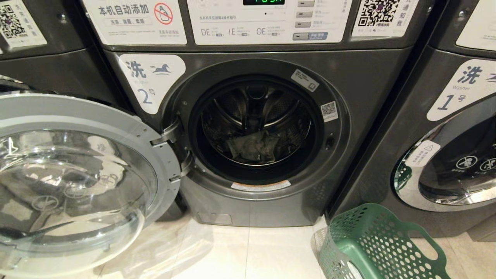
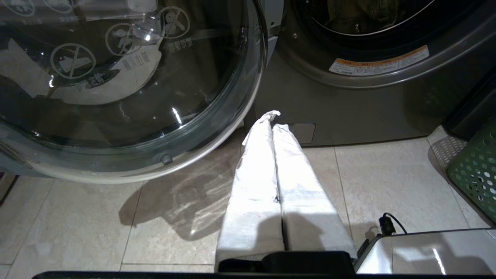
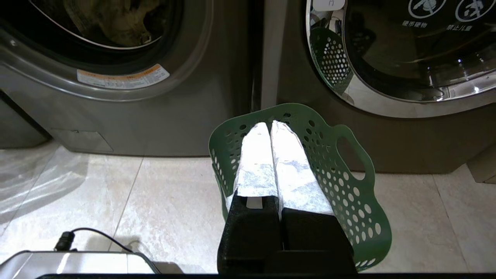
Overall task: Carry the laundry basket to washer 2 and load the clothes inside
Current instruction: Close the washing machine door with the left hand
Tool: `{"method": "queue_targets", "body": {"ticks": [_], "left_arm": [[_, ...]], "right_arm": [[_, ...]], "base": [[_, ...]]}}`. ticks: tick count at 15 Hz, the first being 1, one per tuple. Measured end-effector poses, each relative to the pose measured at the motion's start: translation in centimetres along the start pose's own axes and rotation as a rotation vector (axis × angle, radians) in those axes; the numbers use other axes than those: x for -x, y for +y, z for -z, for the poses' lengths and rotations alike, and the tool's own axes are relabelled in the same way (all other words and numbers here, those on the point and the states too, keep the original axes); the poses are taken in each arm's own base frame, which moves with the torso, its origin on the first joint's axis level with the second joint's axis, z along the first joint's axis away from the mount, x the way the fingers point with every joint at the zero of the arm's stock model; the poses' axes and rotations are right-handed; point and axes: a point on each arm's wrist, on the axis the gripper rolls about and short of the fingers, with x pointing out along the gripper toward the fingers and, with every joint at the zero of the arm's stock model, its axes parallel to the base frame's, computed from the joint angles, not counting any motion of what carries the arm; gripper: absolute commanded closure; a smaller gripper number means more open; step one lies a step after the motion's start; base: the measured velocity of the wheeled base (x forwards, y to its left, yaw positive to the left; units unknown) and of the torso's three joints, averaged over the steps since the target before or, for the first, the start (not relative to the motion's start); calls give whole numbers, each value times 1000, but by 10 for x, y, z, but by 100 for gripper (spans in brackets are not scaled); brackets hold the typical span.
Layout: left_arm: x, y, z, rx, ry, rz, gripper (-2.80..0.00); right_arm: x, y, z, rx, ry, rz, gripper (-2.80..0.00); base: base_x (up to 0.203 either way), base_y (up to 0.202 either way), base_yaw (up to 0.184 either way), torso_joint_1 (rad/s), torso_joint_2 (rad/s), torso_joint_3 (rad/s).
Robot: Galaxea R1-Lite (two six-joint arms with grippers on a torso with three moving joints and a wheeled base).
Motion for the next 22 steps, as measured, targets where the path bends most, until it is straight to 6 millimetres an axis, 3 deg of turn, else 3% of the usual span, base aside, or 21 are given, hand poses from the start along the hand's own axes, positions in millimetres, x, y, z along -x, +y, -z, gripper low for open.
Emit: {"method": "queue_targets", "body": {"ticks": [14,22], "left_arm": [[0,0,0,0,-1,-1,0],[0,0,-2,-55,-18,10,0]], "right_arm": [[0,0,0,-19,-1,16,0],[0,0,0,-4,-2,12,0]], "base": [[0,0,0,2,2,203],[0,0,0,2,1,35]]}}
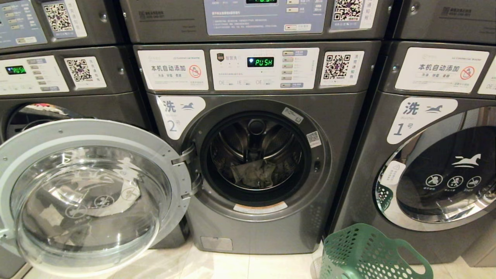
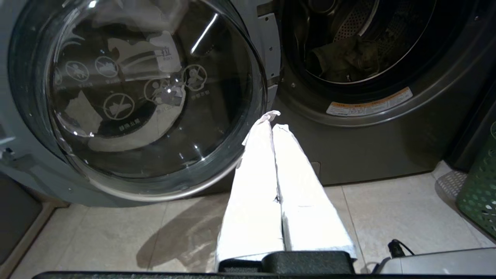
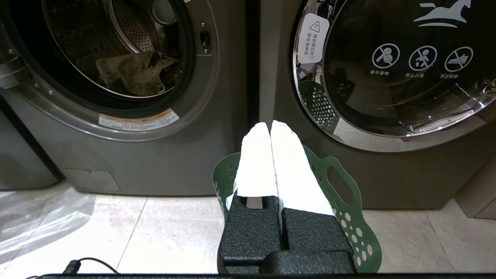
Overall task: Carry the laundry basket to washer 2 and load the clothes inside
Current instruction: Close the washing machine door with the left hand
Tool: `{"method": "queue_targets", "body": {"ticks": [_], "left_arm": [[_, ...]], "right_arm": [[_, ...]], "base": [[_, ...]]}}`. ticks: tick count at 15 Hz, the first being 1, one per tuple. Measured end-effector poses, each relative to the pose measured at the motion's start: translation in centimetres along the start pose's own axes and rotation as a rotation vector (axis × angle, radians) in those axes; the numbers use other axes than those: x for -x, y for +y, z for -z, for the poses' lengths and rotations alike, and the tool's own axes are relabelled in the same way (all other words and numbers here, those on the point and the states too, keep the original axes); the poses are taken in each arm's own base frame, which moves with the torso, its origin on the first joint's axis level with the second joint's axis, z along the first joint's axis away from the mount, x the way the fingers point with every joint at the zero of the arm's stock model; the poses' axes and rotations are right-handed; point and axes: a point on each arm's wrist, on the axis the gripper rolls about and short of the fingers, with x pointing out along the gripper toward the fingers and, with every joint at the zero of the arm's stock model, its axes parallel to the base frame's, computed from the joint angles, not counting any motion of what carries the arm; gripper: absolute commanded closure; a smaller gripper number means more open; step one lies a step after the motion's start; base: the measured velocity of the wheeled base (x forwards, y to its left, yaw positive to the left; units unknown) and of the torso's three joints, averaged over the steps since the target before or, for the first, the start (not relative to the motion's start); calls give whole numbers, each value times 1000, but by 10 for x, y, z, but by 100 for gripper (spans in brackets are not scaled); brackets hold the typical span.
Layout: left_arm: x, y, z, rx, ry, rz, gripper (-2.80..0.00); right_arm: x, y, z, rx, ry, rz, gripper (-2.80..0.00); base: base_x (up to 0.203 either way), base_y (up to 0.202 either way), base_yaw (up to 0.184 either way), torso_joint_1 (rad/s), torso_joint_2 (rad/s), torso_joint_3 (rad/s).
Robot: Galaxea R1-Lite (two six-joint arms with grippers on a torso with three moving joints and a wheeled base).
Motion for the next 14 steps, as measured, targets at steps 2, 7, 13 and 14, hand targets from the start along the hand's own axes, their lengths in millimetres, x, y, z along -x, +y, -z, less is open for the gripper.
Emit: {"method": "queue_targets", "body": {"ticks": [2,7,13,14], "left_arm": [[6,3,-23,-11,-84,-14,0],[54,30,-183,28,-341,-185,0],[-66,65,-362,201,-174,-328,0],[-103,72,-363,222,-93,-350,0]], "right_arm": [[0,0,0,-9,0,3,0],[0,0,0,-21,0,6,0],[0,0,0,-24,0,6,0],[0,0,0,-30,0,6,0]], "base": [[0,0,0,0,0,0],[0,0,0,0,0,0],[0,0,0,0,0,0],[0,0,0,0,0,0]]}}
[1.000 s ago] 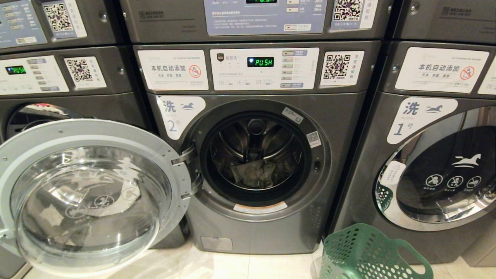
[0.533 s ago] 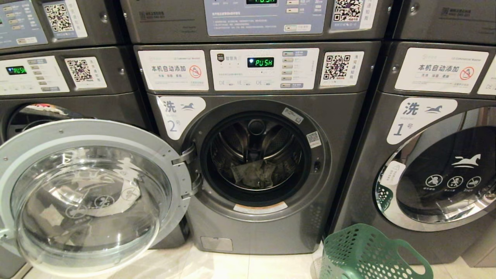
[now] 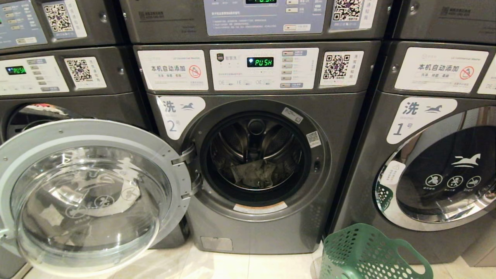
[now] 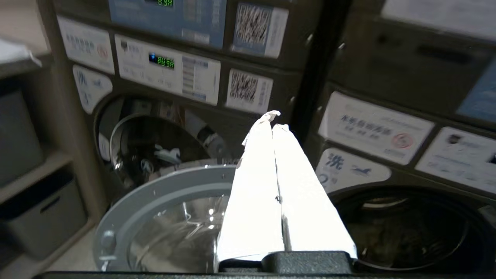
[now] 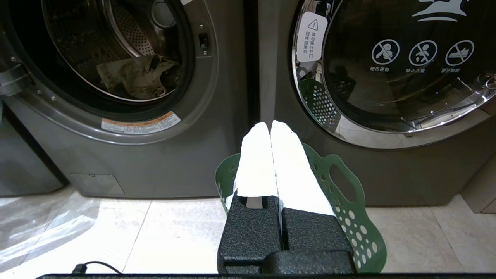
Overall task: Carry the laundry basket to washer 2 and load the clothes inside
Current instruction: Close the washing machine door with the left hand
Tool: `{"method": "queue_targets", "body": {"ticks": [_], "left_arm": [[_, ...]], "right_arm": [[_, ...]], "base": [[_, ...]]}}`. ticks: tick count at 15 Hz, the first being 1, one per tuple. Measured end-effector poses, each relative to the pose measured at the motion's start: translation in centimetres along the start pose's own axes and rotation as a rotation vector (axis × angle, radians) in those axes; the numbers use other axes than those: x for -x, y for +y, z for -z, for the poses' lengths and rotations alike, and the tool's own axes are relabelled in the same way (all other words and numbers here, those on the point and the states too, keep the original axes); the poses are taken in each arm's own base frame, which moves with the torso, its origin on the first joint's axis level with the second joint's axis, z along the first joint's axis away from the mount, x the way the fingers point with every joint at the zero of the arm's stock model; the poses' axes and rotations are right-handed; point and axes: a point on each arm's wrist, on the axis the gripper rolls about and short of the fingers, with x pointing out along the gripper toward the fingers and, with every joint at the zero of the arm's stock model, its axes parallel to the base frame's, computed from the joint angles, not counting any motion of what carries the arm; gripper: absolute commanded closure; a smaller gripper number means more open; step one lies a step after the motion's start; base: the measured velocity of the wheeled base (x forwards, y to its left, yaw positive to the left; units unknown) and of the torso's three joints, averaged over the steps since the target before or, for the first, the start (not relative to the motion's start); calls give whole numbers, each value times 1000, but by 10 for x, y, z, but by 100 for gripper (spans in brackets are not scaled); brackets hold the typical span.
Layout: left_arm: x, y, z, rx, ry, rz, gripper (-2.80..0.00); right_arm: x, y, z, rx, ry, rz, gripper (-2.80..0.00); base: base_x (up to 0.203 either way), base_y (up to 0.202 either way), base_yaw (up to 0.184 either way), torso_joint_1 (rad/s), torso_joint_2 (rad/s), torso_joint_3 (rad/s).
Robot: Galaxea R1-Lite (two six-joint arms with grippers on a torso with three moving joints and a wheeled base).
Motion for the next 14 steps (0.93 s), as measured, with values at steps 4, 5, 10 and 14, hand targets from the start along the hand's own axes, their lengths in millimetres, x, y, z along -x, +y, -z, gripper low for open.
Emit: {"method": "queue_targets", "body": {"ticks": [4,5,10,14], "left_arm": [[-108,46,31,65,247,-124,0],[-123,65,40,93,292,-132,0],[-166,120,71,242,412,134,0],[-207,140,91,224,367,203,0]], "right_arm": [[0,0,0,-3,0,7,0],[0,0,0,-3,0,7,0],[0,0,0,-6,-1,7,0],[0,0,0,-10,0,7,0]], "base": [[0,0,0,0,0,0],[0,0,0,0,0,0],[0,0,0,0,0,0],[0,0,0,0,0,0]]}}
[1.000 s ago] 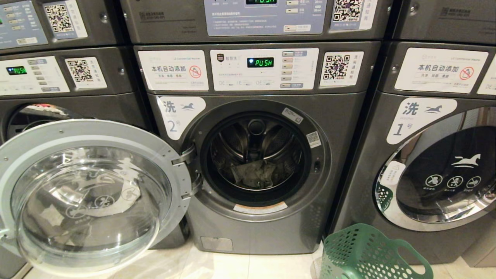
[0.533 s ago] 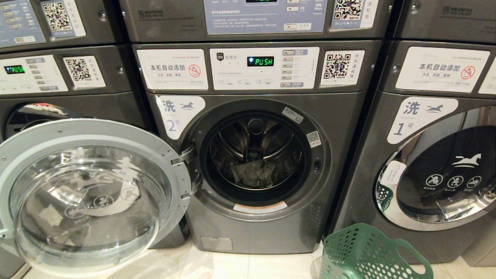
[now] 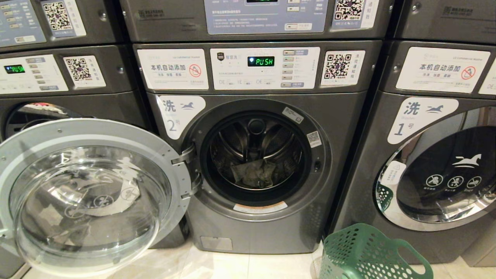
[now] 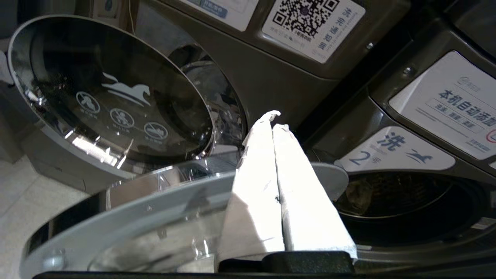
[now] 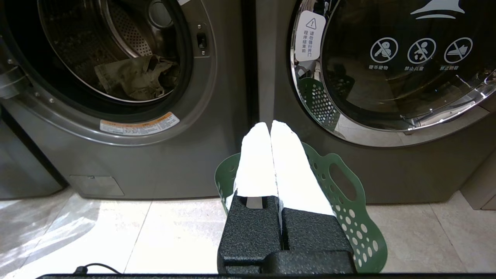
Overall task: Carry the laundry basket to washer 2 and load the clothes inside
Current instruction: Close the washing machine door with the left hand
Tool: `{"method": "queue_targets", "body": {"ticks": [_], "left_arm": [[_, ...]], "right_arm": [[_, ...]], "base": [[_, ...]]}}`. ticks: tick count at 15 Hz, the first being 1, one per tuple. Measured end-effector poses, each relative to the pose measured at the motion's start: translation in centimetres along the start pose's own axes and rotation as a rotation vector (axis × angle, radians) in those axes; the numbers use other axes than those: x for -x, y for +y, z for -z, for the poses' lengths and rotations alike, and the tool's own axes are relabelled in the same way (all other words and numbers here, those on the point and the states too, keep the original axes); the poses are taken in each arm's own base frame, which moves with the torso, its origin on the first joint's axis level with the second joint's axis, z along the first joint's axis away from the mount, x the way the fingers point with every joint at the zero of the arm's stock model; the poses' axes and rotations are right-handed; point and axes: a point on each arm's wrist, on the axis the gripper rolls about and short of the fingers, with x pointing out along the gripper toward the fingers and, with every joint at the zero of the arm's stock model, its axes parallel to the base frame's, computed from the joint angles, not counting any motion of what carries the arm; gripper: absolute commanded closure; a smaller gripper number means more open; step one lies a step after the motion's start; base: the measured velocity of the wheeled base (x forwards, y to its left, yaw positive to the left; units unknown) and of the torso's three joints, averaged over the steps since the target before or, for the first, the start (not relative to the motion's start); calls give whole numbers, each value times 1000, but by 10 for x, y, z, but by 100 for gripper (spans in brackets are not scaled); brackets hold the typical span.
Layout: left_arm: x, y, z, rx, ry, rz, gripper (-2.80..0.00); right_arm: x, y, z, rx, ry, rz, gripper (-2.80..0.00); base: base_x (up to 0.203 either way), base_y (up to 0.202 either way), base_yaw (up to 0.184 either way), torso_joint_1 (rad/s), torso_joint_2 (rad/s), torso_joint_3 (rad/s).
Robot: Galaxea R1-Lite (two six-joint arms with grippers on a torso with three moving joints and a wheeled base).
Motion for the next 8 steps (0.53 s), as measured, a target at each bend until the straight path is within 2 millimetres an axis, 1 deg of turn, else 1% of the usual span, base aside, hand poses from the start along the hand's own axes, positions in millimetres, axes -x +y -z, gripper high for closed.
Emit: {"method": "queue_targets", "body": {"ticks": [4,8], "left_arm": [[-46,26,3,-38,-65,43,0],[-84,53,16,-46,-94,58,0]], "right_arm": [[0,0,0,0,0,0,0],[0,0,0,1,0,0,0]], "base": [[0,0,0,0,0,0],[0,0,0,0,0,0]]}}
